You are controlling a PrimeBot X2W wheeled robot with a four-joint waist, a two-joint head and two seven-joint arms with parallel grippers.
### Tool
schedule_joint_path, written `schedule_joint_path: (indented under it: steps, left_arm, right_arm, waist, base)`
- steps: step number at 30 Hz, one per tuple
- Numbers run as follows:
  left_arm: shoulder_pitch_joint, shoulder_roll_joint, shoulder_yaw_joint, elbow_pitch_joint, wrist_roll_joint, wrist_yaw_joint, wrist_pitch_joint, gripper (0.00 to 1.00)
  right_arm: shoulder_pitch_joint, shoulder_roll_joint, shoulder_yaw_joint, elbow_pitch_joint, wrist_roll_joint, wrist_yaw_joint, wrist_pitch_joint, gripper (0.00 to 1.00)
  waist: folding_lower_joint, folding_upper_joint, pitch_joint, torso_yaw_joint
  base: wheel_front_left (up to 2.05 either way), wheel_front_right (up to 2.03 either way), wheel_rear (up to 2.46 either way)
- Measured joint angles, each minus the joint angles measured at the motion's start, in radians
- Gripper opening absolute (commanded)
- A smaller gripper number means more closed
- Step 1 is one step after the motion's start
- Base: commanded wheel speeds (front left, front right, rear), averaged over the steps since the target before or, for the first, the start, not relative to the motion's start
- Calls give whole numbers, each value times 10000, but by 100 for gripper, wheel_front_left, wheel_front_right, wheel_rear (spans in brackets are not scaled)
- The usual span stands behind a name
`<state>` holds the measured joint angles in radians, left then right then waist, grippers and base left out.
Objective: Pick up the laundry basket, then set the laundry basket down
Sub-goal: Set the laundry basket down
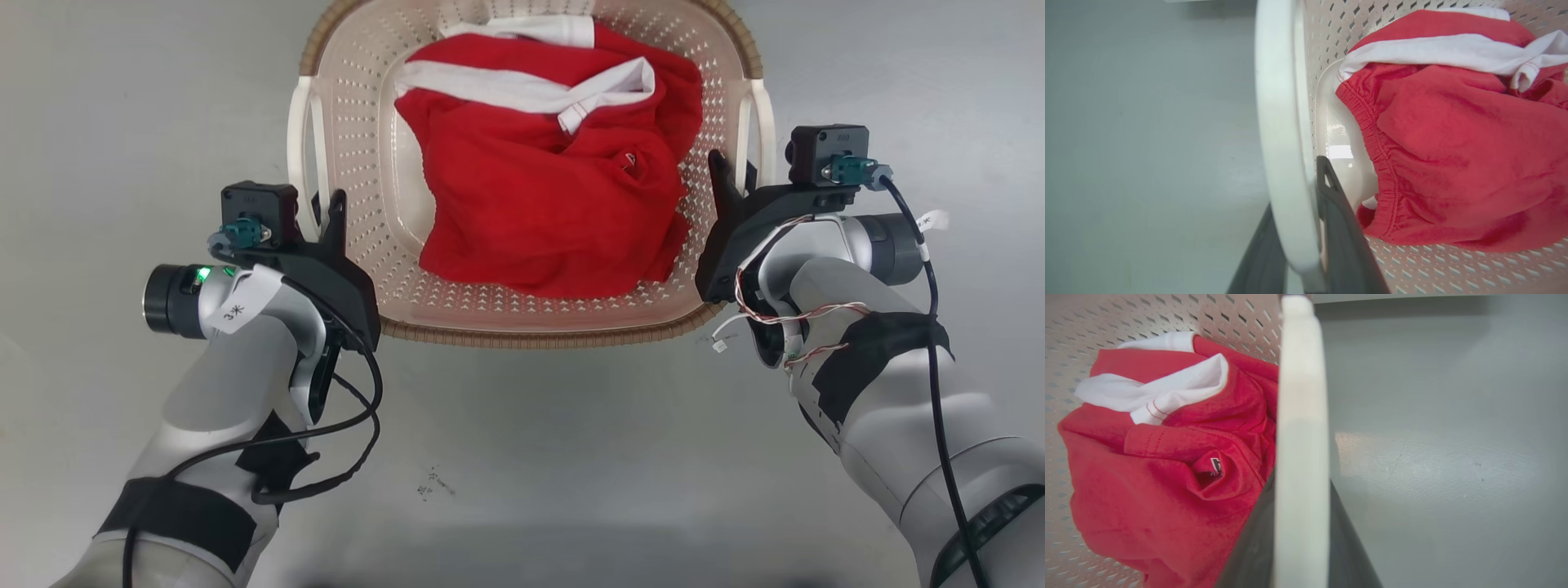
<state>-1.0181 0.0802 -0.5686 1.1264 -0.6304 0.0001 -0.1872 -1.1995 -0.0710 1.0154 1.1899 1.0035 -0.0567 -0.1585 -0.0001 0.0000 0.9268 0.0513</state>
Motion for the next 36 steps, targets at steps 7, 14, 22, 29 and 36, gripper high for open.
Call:
schedule_joint_path:
  steps: [7,14,22,29,36]
  left_arm:
    - [-77,-58,-42,155,71,-2,-98,0]
    - [-212,-54,-73,311,123,-4,-230,100]
    - [-206,-27,-73,564,146,-2,-347,100]
    - [-170,-13,4,725,140,-4,-437,100]
    - [285,-29,59,851,77,-107,-525,100]
  right_arm:
    - [-43,12,44,132,-13,58,-105,0]
    - [-20,36,136,211,-98,100,-293,100]
    - [68,38,182,362,-98,128,-382,100]
    - [244,42,199,454,-98,128,-456,100]
    - [401,50,199,531,-96,228,-556,100]
  waist:
    - [0,0,166,19]
    - [0,0,142,34]
    - [0,0,-195,32]
    - [0,0,-652,37]
    - [0,0,-1299,24]
  base:
    - [0,0,0]
    - [0,0,0]
    - [0,0,0]
    - [0,0,0]
    - [0,0,0]
